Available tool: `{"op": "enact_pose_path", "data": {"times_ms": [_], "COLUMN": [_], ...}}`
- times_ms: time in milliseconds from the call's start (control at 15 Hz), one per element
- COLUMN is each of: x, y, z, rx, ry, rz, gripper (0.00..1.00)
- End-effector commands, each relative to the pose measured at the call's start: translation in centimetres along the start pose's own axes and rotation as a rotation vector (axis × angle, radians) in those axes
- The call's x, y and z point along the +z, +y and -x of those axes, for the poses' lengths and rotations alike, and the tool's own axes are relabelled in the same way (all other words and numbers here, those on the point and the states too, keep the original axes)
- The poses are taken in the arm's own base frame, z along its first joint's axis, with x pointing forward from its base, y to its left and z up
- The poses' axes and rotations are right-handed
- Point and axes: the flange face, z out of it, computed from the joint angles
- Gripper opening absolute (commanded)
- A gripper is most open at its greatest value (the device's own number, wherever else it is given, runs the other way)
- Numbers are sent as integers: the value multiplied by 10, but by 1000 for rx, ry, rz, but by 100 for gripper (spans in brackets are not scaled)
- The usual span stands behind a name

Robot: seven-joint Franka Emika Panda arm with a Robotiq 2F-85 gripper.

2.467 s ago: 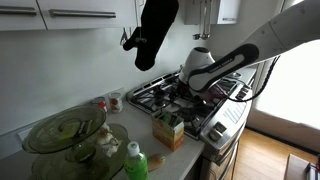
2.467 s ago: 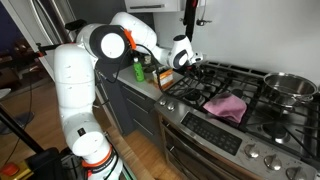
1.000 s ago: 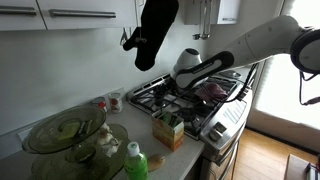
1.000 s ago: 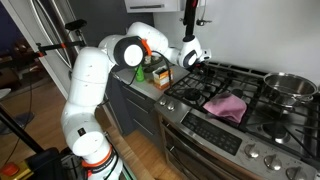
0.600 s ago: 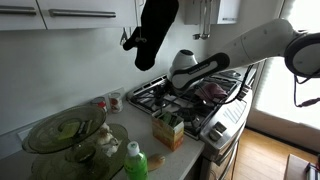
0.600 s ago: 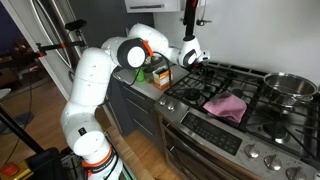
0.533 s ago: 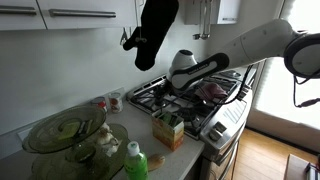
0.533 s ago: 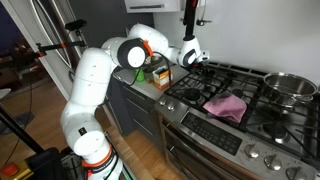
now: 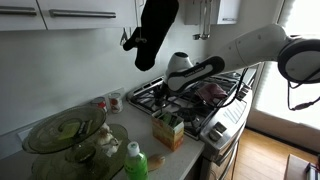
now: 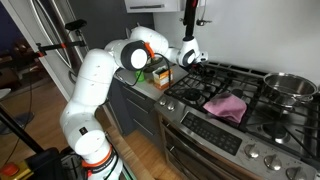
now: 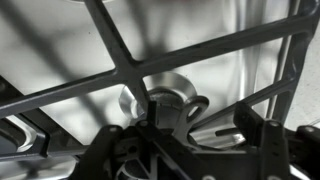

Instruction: Put the small black pan on the counter then use the pink towel to wipe the back left plate of the stove

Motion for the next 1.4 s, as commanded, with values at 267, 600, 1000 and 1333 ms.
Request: {"op": "enact_pose_path", "data": {"times_ms": [267, 600, 1000, 1333], "x": [18, 19, 20, 18], "y": [-3, -4, -5, -5], "z": [-8, -15, -16, -17], "rx": [10, 4, -4, -9], "ry": [26, 43, 39, 40], "rz": [16, 17, 17, 20], "gripper": [76, 45, 20, 16]}}
